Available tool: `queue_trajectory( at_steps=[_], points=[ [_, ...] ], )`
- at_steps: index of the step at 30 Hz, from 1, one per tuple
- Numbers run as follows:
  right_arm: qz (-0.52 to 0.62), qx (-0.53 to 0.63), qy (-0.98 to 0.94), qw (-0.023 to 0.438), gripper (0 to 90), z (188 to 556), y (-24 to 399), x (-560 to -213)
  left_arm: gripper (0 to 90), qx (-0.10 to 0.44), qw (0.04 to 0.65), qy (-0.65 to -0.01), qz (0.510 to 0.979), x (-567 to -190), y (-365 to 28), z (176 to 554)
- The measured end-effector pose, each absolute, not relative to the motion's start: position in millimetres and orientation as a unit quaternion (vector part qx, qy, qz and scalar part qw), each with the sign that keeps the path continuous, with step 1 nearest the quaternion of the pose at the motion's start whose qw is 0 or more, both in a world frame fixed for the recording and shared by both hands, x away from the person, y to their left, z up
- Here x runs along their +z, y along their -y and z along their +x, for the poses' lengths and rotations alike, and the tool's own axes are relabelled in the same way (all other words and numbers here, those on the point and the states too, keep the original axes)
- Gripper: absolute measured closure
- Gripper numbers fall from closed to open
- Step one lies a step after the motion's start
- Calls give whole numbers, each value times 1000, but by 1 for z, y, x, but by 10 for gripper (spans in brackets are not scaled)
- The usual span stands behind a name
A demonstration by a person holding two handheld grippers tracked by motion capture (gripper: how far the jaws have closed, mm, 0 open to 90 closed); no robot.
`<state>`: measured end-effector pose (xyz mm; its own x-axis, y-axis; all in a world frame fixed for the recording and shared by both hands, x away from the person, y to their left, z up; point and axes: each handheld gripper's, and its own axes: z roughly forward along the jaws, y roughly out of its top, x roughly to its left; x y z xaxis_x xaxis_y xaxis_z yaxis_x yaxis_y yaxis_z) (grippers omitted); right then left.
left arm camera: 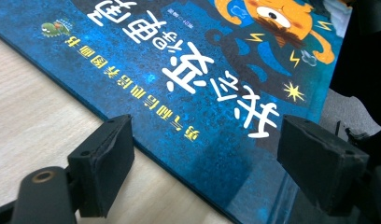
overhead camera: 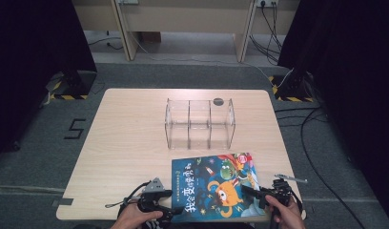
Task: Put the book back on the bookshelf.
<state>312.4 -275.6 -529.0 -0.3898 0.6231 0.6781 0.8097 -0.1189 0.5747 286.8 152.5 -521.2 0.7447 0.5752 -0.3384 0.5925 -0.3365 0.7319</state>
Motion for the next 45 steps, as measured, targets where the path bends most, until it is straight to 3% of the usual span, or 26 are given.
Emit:
queue_trajectory(
  at_steps=[1,11,35,45],
  points=[
    [-533,-503,677,75,457,312,276,-528,180,-11,454,-358,816,-521,-153,287],
    [-441,-525,728,28,443,307,276,-513,145,-2,450,-352,820,-522,-153,287],
    [-371,-541,754,-34,440,302,276,-499,146,30,446,-352,823,-523,-156,290],
    [-323,-556,762,-72,441,299,274,-490,140,15,454,-360,815,-523,-157,294]
  ],
)
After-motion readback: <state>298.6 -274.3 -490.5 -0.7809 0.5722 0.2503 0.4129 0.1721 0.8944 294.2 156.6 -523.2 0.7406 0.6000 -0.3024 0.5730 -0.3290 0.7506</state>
